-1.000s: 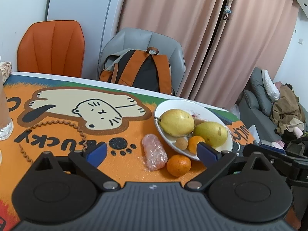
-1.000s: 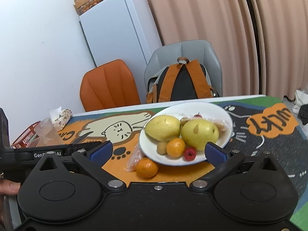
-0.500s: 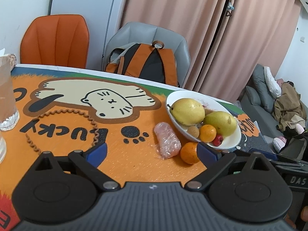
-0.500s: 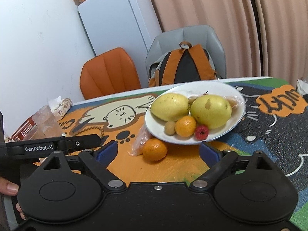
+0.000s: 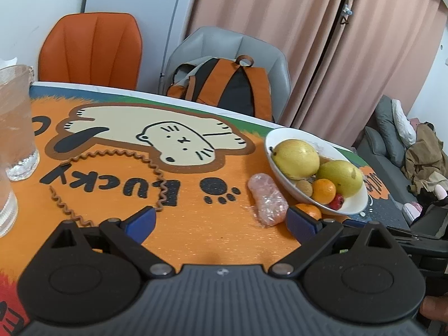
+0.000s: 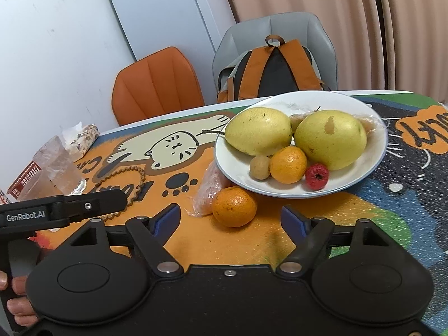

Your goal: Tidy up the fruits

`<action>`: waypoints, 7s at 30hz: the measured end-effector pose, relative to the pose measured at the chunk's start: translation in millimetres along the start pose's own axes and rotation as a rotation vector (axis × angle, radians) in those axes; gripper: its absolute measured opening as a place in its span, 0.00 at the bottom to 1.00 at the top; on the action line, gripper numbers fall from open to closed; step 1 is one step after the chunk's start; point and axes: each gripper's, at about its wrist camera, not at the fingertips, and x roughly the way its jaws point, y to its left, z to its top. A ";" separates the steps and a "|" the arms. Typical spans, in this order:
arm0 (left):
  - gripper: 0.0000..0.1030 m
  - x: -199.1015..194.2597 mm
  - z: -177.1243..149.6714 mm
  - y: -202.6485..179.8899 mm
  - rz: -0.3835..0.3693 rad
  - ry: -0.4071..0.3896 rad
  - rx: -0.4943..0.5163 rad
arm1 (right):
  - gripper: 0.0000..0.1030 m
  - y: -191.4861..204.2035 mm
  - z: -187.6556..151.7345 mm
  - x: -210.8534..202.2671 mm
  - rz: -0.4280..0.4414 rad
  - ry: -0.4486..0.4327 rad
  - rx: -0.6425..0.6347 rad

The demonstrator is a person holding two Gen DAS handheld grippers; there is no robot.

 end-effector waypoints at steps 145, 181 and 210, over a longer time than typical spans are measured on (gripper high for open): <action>0.32 128.9 93.7 -123.5 -0.118 -0.002 0.163 | 0.38 -102.3 115.9 33.0 -0.103 -0.082 0.038; 0.72 84.6 92.4 -110.7 -0.003 -0.011 0.137 | 0.56 -95.7 116.4 7.9 -0.030 -0.121 0.048; 0.96 -17.0 57.3 -92.0 0.001 -0.031 0.093 | 1.00 -55.4 76.9 -81.6 -0.061 -0.160 0.046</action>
